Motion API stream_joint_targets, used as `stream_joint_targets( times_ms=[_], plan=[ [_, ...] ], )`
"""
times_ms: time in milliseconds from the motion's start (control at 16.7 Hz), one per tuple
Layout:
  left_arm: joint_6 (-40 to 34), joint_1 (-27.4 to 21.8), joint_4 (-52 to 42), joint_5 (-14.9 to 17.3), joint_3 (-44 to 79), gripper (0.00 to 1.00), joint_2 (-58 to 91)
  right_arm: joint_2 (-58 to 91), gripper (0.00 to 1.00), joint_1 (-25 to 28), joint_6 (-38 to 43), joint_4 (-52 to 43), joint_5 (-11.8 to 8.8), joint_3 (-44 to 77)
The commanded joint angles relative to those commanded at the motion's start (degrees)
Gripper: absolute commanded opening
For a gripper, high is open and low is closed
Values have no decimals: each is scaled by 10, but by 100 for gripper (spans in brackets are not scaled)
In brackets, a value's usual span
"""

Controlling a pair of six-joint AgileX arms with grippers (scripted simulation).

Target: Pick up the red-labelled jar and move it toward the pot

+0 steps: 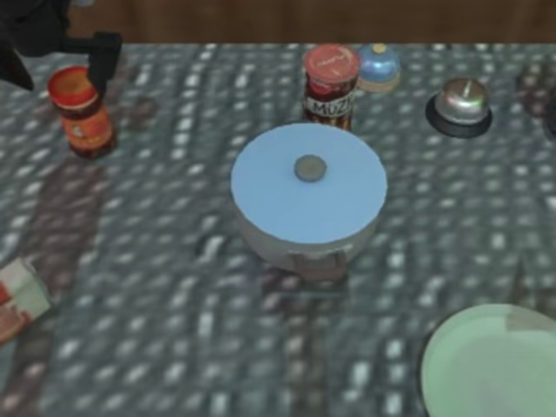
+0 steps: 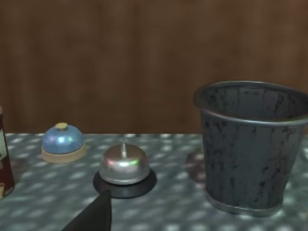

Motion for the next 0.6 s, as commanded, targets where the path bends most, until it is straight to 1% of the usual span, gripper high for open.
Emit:
stream_joint_targets(
  times_ms=[300,600],
  plan=[
    [-1,-3,3,0,-3,100,0,0,100,0,0,0,0,0],
    [-1,-1,74,0,-55,100,17,0,100,0,0,0,0,0]
  ],
)
